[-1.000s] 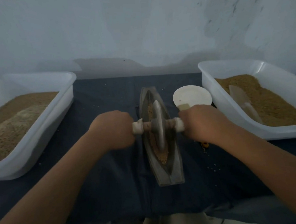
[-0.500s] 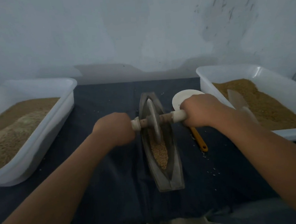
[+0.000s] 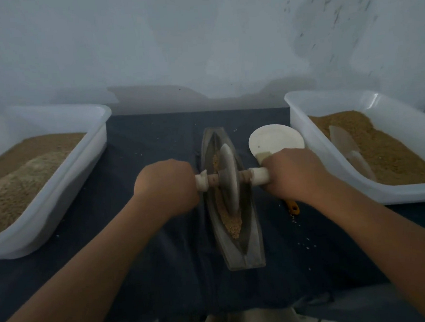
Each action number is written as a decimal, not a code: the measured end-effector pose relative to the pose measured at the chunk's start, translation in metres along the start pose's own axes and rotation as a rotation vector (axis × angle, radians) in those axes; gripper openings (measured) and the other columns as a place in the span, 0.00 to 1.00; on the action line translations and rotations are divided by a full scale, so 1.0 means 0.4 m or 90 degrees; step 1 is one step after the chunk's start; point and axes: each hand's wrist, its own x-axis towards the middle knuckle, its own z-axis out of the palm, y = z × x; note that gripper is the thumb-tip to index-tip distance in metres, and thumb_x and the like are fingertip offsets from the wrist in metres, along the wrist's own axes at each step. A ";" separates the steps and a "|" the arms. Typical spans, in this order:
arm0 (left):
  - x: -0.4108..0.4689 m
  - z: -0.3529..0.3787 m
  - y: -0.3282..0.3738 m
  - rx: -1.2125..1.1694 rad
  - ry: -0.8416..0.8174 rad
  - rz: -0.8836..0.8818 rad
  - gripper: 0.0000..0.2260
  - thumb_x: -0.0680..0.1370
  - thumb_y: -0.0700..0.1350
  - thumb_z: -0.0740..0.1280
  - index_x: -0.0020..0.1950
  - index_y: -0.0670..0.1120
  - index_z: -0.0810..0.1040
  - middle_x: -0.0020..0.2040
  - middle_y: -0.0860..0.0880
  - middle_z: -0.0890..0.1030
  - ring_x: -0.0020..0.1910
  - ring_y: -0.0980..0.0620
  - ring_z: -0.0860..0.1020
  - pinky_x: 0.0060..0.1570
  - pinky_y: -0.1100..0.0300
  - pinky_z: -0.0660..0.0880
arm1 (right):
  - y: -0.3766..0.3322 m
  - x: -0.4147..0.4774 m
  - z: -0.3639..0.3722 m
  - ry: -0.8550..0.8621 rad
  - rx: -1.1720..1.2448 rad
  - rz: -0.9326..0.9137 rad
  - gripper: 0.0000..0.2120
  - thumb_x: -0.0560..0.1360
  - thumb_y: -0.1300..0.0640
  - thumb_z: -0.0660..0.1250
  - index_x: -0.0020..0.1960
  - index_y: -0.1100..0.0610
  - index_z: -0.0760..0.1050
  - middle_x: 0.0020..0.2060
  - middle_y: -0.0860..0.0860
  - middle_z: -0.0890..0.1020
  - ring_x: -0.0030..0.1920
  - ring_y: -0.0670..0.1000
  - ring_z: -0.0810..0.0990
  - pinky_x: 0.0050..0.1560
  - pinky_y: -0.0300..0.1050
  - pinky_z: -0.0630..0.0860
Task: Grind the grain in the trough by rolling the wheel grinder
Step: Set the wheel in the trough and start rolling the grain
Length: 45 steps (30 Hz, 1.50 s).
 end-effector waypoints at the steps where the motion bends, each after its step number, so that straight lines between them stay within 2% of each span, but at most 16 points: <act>1: 0.019 0.001 -0.005 0.003 0.012 -0.002 0.09 0.70 0.54 0.67 0.35 0.51 0.72 0.34 0.54 0.75 0.30 0.52 0.73 0.31 0.59 0.68 | -0.004 0.017 -0.002 0.018 0.001 0.009 0.12 0.75 0.43 0.71 0.38 0.46 0.72 0.36 0.45 0.76 0.36 0.45 0.73 0.36 0.44 0.69; 3: 0.078 -0.007 -0.015 -0.006 0.021 -0.021 0.10 0.72 0.55 0.66 0.36 0.51 0.72 0.35 0.53 0.76 0.31 0.50 0.74 0.36 0.56 0.72 | -0.019 0.073 -0.019 0.071 -0.022 0.033 0.13 0.75 0.46 0.72 0.37 0.47 0.71 0.36 0.46 0.75 0.36 0.48 0.74 0.41 0.48 0.74; 6: 0.153 -0.024 -0.029 -0.026 0.028 -0.043 0.09 0.73 0.55 0.66 0.39 0.50 0.75 0.40 0.51 0.79 0.38 0.45 0.79 0.41 0.54 0.74 | -0.034 0.149 -0.055 0.138 -0.065 0.032 0.16 0.74 0.45 0.72 0.34 0.47 0.68 0.32 0.47 0.73 0.33 0.50 0.72 0.37 0.47 0.69; 8: 0.164 -0.023 -0.029 -0.039 0.015 -0.043 0.08 0.73 0.53 0.67 0.39 0.50 0.75 0.40 0.51 0.80 0.40 0.45 0.80 0.42 0.54 0.76 | -0.038 0.163 -0.072 0.120 -0.081 0.024 0.18 0.73 0.39 0.71 0.34 0.47 0.68 0.32 0.47 0.74 0.33 0.51 0.72 0.35 0.45 0.68; 11: 0.112 -0.017 -0.026 -0.044 -0.022 -0.015 0.07 0.73 0.53 0.67 0.39 0.51 0.76 0.38 0.52 0.79 0.37 0.48 0.79 0.40 0.54 0.76 | -0.031 0.114 -0.070 0.055 -0.046 0.008 0.13 0.73 0.41 0.70 0.37 0.48 0.73 0.34 0.47 0.77 0.35 0.50 0.78 0.37 0.48 0.76; 13: 0.046 -0.007 -0.030 -0.015 -0.022 0.032 0.08 0.71 0.55 0.65 0.37 0.51 0.75 0.35 0.54 0.77 0.33 0.51 0.76 0.33 0.58 0.71 | -0.018 0.037 -0.060 0.002 -0.029 -0.018 0.11 0.73 0.41 0.70 0.39 0.47 0.76 0.34 0.46 0.78 0.36 0.48 0.78 0.38 0.48 0.78; 17: -0.035 0.006 -0.028 0.022 -0.010 0.095 0.09 0.68 0.57 0.63 0.35 0.52 0.72 0.31 0.55 0.74 0.28 0.56 0.71 0.27 0.62 0.60 | 0.000 -0.070 -0.049 -0.052 -0.047 -0.059 0.11 0.74 0.40 0.69 0.40 0.45 0.76 0.34 0.45 0.78 0.34 0.44 0.76 0.31 0.42 0.69; 19: -0.001 0.001 -0.025 0.009 -0.024 0.073 0.10 0.70 0.57 0.64 0.36 0.52 0.74 0.33 0.54 0.75 0.30 0.54 0.73 0.29 0.61 0.65 | -0.014 -0.029 -0.057 -0.062 -0.049 -0.044 0.10 0.75 0.43 0.70 0.40 0.47 0.75 0.36 0.46 0.77 0.36 0.45 0.76 0.34 0.43 0.70; 22: 0.098 -0.021 -0.024 -0.020 -0.028 0.012 0.10 0.72 0.57 0.66 0.38 0.51 0.75 0.37 0.52 0.78 0.35 0.49 0.78 0.39 0.54 0.77 | -0.028 0.089 -0.067 0.005 -0.050 -0.003 0.11 0.75 0.48 0.71 0.38 0.50 0.73 0.36 0.48 0.77 0.38 0.50 0.78 0.38 0.46 0.71; 25: 0.158 -0.040 -0.023 -0.038 -0.011 -0.020 0.09 0.71 0.55 0.67 0.39 0.51 0.73 0.38 0.52 0.77 0.37 0.47 0.78 0.42 0.52 0.78 | -0.028 0.161 -0.071 0.069 -0.075 0.011 0.13 0.74 0.44 0.71 0.37 0.48 0.71 0.33 0.47 0.75 0.33 0.49 0.74 0.34 0.46 0.67; 27: 0.154 -0.041 -0.020 -0.045 -0.024 -0.017 0.09 0.71 0.55 0.67 0.39 0.51 0.72 0.38 0.52 0.76 0.38 0.47 0.78 0.44 0.52 0.78 | -0.024 0.165 -0.064 0.067 -0.058 0.015 0.13 0.74 0.42 0.71 0.38 0.48 0.73 0.34 0.47 0.77 0.33 0.48 0.75 0.35 0.46 0.70; 30: 0.087 -0.021 -0.028 -0.039 -0.061 0.028 0.09 0.71 0.56 0.66 0.38 0.52 0.73 0.37 0.53 0.77 0.36 0.49 0.78 0.39 0.54 0.76 | -0.012 0.096 -0.028 0.049 -0.016 -0.006 0.13 0.72 0.43 0.72 0.36 0.47 0.72 0.33 0.46 0.77 0.33 0.46 0.75 0.36 0.46 0.74; 35: 0.002 0.010 -0.033 0.022 -0.025 0.099 0.10 0.69 0.57 0.64 0.35 0.52 0.74 0.31 0.54 0.76 0.29 0.54 0.75 0.27 0.61 0.64 | 0.007 -0.059 0.015 0.034 0.013 -0.027 0.12 0.71 0.39 0.67 0.36 0.44 0.69 0.32 0.44 0.75 0.31 0.44 0.74 0.32 0.45 0.75; 40: 0.129 -0.020 -0.030 -0.009 -0.022 0.011 0.11 0.70 0.58 0.66 0.38 0.51 0.74 0.37 0.53 0.78 0.35 0.49 0.78 0.39 0.54 0.76 | -0.032 0.074 -0.023 0.107 -0.023 0.032 0.14 0.73 0.45 0.71 0.35 0.48 0.70 0.33 0.47 0.76 0.33 0.49 0.75 0.35 0.45 0.73; 42: 0.177 -0.030 -0.035 -0.026 -0.009 -0.028 0.12 0.71 0.58 0.67 0.39 0.50 0.74 0.39 0.51 0.79 0.35 0.48 0.77 0.41 0.53 0.76 | -0.042 0.142 -0.048 0.121 -0.044 0.042 0.16 0.74 0.44 0.71 0.34 0.48 0.69 0.32 0.47 0.74 0.31 0.49 0.72 0.31 0.43 0.65; 45: 0.190 -0.023 -0.036 -0.054 -0.026 -0.046 0.12 0.72 0.57 0.67 0.39 0.50 0.73 0.41 0.51 0.78 0.38 0.46 0.77 0.42 0.54 0.75 | -0.045 0.182 -0.070 0.097 -0.064 0.027 0.17 0.73 0.40 0.72 0.36 0.48 0.70 0.33 0.47 0.74 0.33 0.50 0.73 0.35 0.45 0.67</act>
